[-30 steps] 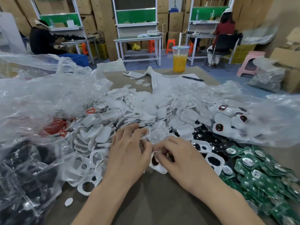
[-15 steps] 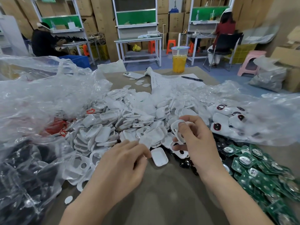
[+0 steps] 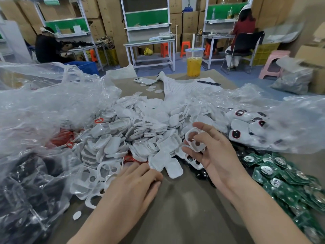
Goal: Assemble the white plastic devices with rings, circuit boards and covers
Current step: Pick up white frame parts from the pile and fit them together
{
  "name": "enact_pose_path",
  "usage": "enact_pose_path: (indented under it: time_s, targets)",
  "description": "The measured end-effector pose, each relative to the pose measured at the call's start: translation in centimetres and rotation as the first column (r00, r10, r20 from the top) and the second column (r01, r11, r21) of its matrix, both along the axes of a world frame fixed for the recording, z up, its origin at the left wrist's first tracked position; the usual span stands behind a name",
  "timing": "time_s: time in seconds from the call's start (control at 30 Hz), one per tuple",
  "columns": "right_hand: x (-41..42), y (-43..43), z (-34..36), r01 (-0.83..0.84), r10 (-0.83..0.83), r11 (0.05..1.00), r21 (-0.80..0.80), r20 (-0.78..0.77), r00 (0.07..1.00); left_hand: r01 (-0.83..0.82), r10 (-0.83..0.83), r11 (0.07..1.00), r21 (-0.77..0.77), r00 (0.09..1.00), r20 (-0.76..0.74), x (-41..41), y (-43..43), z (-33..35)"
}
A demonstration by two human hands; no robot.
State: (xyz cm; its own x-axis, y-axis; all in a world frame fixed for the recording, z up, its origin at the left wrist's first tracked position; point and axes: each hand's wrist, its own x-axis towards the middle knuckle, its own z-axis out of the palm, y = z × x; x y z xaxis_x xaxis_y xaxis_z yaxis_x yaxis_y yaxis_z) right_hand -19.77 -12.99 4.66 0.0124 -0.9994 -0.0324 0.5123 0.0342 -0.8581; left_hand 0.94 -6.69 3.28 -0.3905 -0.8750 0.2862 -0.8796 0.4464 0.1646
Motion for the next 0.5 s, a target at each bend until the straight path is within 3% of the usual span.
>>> enact_pose_path:
  time_s: [0.17, 0.3, 0.43, 0.5]
  targets:
    - [0.3, 0.1, -0.3, -0.045, 0.047, 0.997, -0.066, 0.019, 0.999, 0.070, -0.069, 0.998, 0.006, 0.997, -0.046, 0.4, 0.6, -0.3]
    - [0.5, 0.1, -0.6, -0.089, 0.093, 0.994, -0.067, 0.053, 0.994, 0.035, -0.035, 0.994, -0.105, 0.999, 0.003, 1.6, 1.0, -1.0]
    - [0.8, 0.2, -1.1, -0.121, 0.120, 0.991, -0.064, -0.014, 0.993, 0.042, -0.035, 0.978, -0.204, 0.999, 0.039, 1.4, 0.4, -1.4]
    - [0.9, 0.2, -1.2, -0.136, 0.133, 0.988, -0.075, -0.050, 0.990, 0.026, -0.034, 0.981, -0.191, 0.999, -0.034, 0.9, 0.2, -1.3]
